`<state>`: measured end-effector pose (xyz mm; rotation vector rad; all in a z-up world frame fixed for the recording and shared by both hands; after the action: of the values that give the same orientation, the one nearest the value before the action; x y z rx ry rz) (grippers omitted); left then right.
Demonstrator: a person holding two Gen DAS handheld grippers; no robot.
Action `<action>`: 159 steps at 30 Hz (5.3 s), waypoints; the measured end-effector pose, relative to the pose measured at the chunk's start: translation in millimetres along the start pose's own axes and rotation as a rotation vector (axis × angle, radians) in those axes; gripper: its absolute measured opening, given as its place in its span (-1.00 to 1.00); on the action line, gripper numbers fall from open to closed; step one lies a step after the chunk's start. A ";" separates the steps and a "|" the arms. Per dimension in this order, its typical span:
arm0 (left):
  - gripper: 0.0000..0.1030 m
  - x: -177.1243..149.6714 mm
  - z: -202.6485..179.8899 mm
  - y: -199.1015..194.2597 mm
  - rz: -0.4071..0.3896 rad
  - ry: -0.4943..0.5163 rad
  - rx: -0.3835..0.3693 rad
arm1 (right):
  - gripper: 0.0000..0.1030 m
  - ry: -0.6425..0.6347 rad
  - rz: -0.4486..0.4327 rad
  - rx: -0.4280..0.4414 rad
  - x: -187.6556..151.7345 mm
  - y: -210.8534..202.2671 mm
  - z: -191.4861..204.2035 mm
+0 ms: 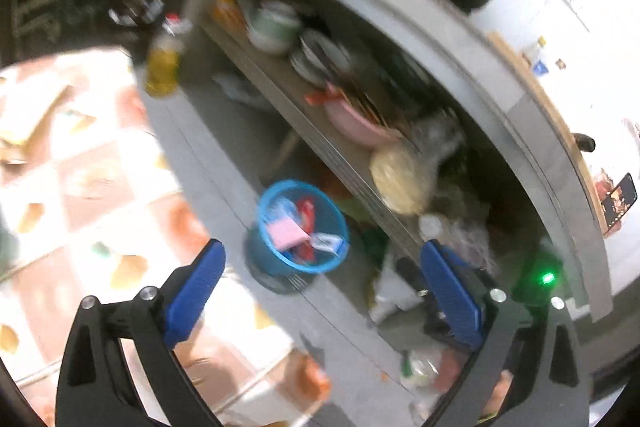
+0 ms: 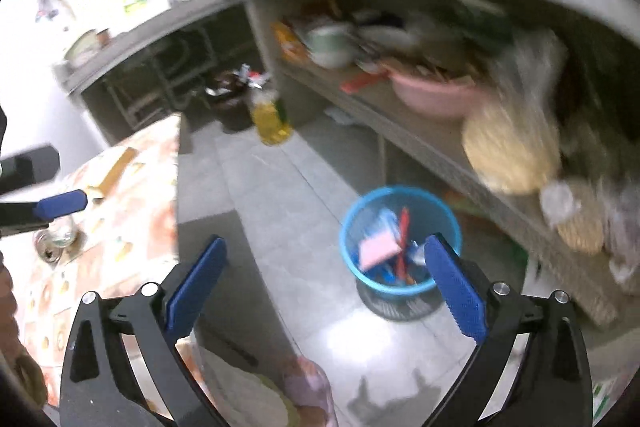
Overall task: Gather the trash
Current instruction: 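Move both open tools back from the basket to the table, then close the left tool on the red can while the right tool grasps the green bottle, then lift the red can with the left tool while the right tool lifts the green bottle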
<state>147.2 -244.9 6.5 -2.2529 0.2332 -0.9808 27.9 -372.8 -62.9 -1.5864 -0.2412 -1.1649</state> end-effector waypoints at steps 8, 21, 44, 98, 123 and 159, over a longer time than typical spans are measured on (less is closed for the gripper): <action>0.89 -23.9 58.6 -91.3 -0.220 -0.034 0.208 | 0.85 -0.173 -0.035 0.071 16.6 -10.3 80.1; 0.89 -70.6 154.8 -189.2 -0.368 -0.179 0.478 | 0.85 -0.406 0.003 0.065 -9.3 -19.5 183.2; 0.89 -102.7 219.0 -197.4 -0.367 -0.277 0.547 | 0.85 -0.563 -0.096 0.271 -15.4 -31.8 260.6; 0.51 -61.2 391.5 -167.6 -0.283 -0.840 0.430 | 0.04 -0.461 0.535 0.877 -12.9 97.3 407.8; 0.41 -108.9 318.4 -165.3 -0.155 -0.633 0.386 | -0.02 -0.439 0.681 0.880 -53.8 76.1 371.3; 0.40 -160.5 212.0 -134.8 0.004 -0.395 0.314 | 0.41 -0.306 0.647 0.747 -89.4 32.4 284.0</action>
<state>171.2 29.3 -108.2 -2.0960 -0.0857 -0.5095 160.7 -112.5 -128.8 -1.0308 -0.2886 -0.2598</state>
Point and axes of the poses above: each gripper's, at about its wrist camera, not at the fingertips, and y roughly the way its jaws point, z to its left, x to its top, the point moved 5 cm from there along y, roughly the way its jaws point, and after that the axes turned 2 degrees about -y, right-handed, at the moved point
